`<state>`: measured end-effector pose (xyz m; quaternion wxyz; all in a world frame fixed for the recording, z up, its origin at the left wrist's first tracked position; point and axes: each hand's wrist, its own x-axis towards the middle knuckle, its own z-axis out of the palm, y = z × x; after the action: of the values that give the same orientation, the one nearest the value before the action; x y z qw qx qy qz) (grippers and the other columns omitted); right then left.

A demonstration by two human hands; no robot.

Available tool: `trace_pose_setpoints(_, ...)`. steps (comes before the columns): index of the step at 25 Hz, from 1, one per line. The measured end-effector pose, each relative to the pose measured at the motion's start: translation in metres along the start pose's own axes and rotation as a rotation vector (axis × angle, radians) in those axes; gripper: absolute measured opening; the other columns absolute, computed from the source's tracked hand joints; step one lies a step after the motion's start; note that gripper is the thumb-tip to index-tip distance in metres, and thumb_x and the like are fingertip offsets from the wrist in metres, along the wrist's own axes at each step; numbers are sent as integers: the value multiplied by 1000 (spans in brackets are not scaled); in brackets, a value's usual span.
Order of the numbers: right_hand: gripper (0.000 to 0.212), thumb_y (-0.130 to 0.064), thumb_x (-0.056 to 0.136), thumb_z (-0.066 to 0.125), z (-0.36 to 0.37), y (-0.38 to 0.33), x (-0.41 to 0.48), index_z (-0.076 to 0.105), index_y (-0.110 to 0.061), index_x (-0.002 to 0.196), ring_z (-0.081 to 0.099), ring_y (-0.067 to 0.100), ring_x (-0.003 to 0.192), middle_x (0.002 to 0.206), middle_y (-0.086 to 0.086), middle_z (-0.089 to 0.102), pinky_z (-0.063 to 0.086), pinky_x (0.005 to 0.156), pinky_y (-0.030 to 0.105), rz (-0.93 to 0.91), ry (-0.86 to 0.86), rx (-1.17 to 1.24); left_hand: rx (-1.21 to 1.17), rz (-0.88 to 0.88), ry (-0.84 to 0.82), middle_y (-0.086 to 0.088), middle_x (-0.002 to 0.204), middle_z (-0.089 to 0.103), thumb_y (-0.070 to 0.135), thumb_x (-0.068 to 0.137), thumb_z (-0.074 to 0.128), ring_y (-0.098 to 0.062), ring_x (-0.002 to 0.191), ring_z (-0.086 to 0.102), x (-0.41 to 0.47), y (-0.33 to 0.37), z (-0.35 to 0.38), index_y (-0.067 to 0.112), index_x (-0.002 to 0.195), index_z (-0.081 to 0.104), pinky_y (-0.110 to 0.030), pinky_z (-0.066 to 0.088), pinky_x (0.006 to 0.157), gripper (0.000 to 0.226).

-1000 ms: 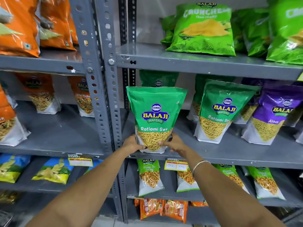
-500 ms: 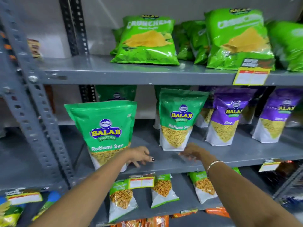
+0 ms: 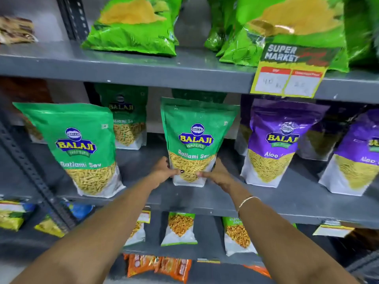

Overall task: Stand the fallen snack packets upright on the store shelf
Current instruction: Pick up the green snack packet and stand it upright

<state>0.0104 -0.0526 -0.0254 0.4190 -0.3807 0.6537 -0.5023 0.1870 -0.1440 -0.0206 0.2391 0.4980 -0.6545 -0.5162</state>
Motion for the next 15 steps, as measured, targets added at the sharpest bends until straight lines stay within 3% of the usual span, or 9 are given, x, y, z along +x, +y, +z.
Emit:
trace_pose_setpoints(2, 80, 4, 65, 77, 1, 3, -8, 34, -2, 133, 46, 28, 130, 138, 15, 48, 40, 106, 38, -21, 18, -59, 47, -30, -21, -15, 115, 63, 7, 72, 76, -28, 104, 61, -12, 2, -4, 8, 99, 54, -39, 49, 91, 35)
trace_pose_setpoints(4, 81, -2, 64, 80, 1, 6, -17, 35, -3, 132, 47, 22, 125, 132, 8, 51, 39, 107, 38, -24, 24, -116, 106, -45, -47, -17, 123, 63, 9, 75, 73, -31, 114, 59, -26, 4, -6, 0, 114, 56, -32, 46, 84, 44)
trace_pose_setpoints(6, 83, -7, 64, 82, 3, 6, -30, 35, -5, 133, 46, 18, 123, 129, 2, 50, 39, 107, 37, -26, 28, -166, 126, -41, -40, -18, 124, 63, 10, 76, 72, -30, 113, 59, -39, 3, -7, -2, 115, 57, -28, 42, 79, 44)
trace_pose_setpoints(8, 86, -10, 63, 83, 4, 6, -38, 35, -6, 134, 47, 25, 127, 135, 9, 51, 41, 106, 39, -37, 40, -193, 113, -40, -55, -17, 126, 62, 12, 77, 72, -28, 110, 59, -48, 3, -8, 0, 116, 57, -28, 41, 79, 43)
trace_pose_setpoints(12, 93, -18, 63, 83, 7, 4, -53, 29, -9, 138, 46, 30, 129, 140, 10, 48, 43, 104, 47, 3, 44, -248, 111, -53, -92, -13, 130, 60, 14, 77, 72, -28, 120, 54, -58, 0, -12, 4, 119, 57, -32, 42, 87, 46)
trace_pose_setpoints(15, 91, -17, 64, 82, 10, 4, -59, 29, -7, 137, 46, 31, 129, 139, 11, 48, 43, 104, 45, -7, 66, -270, 142, -53, -105, -13, 132, 59, 17, 77, 72, -28, 122, 53, -60, -3, -14, 6, 120, 55, -38, 44, 96, 48)
